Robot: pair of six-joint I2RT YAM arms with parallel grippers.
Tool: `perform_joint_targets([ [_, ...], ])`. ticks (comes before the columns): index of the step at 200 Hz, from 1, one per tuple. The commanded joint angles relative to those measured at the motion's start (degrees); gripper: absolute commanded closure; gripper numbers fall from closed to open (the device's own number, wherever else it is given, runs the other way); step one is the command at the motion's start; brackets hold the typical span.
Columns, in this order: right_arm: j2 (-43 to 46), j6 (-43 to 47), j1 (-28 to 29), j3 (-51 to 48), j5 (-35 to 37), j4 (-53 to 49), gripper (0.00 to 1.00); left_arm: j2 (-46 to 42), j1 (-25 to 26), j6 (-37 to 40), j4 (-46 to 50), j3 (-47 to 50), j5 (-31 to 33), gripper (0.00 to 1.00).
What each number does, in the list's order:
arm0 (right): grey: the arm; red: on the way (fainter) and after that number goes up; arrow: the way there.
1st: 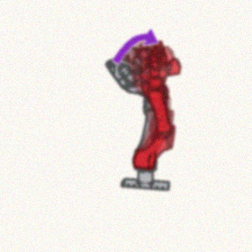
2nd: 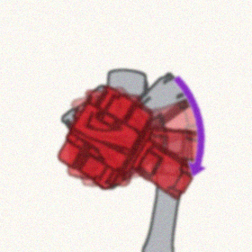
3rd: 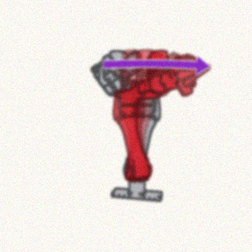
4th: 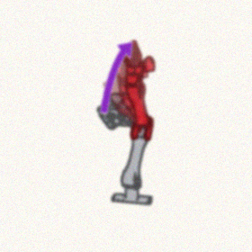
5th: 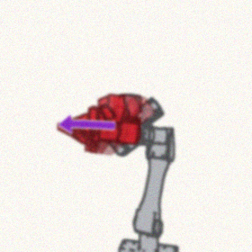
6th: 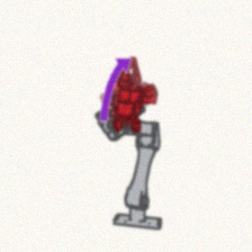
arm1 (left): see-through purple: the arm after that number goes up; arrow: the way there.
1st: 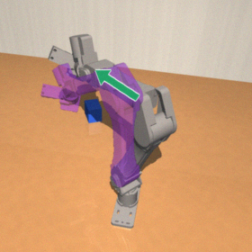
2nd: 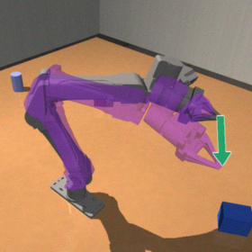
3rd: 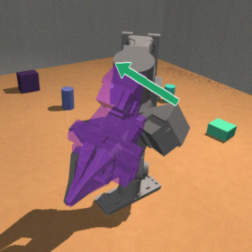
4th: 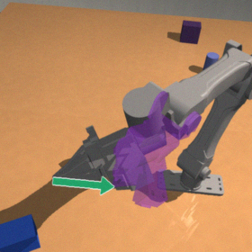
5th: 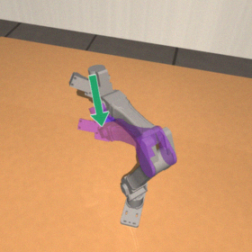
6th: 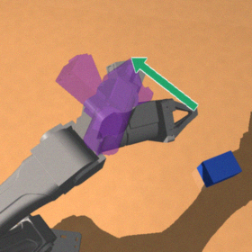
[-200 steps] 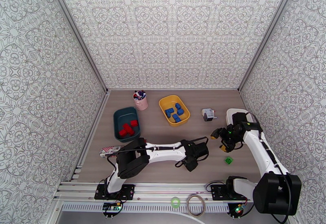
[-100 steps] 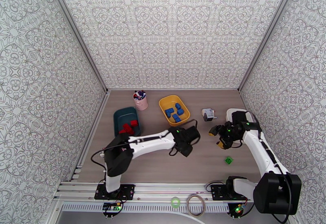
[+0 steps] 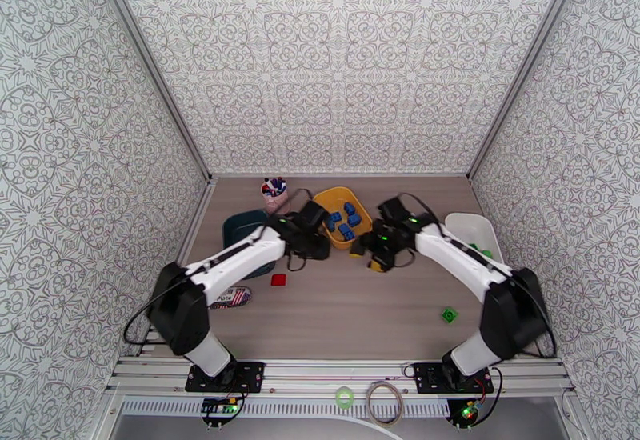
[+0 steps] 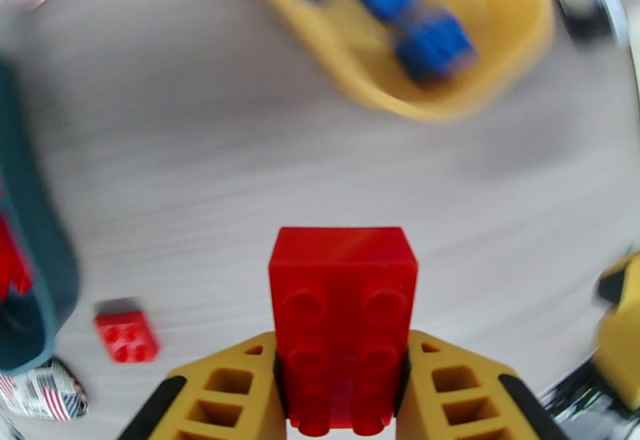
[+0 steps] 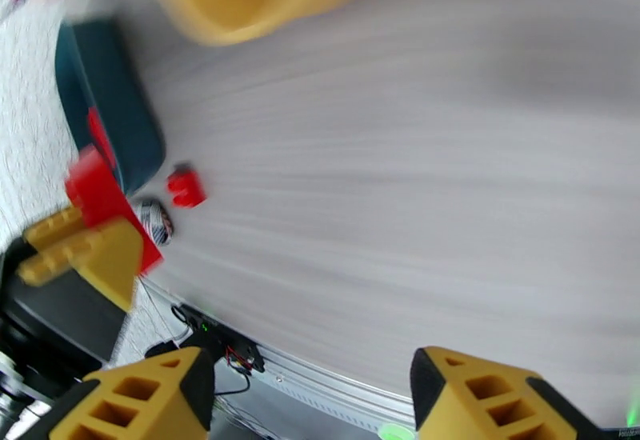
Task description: Sort the legos into containers by color
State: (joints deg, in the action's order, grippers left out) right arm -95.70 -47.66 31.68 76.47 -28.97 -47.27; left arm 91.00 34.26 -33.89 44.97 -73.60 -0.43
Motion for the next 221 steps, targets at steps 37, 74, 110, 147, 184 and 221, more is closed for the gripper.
perform_joint_targets([
  [37,-16.68,9.65,11.72,25.6,4.17,-11.86,0.33,-9.81,-19.31,-7.51,4.12,7.26,-2.84,0.68],
  [74,-23.36,14.12,15.29,35.22,5.91,-17.7,0.33,-9.19,-29.89,-5.01,6.68,7.1,-4.15,0.68],
  [110,-25.47,16.31,15.99,37.7,6.98,-19.88,0.33,-5.68,-33.72,-2.95,7.87,3.65,-4.72,0.54],
  [147,-25.07,17.27,15.96,36.53,8.87,-20.32,0.33,-5.45,-33.15,-3.0,9.49,0.64,-3.89,0.33],
  [184,-23.77,17.85,15.84,34.99,11.83,-20.5,0.33,-8.03,-30.5,-4.89,11.98,0.91,-1.59,0.27],
  [221,-21.67,17.98,14.49,32.26,13.82,-19.77,0.33,-11.8,-23.34,-10.68,14.67,3.26,2.62,0.22],
])
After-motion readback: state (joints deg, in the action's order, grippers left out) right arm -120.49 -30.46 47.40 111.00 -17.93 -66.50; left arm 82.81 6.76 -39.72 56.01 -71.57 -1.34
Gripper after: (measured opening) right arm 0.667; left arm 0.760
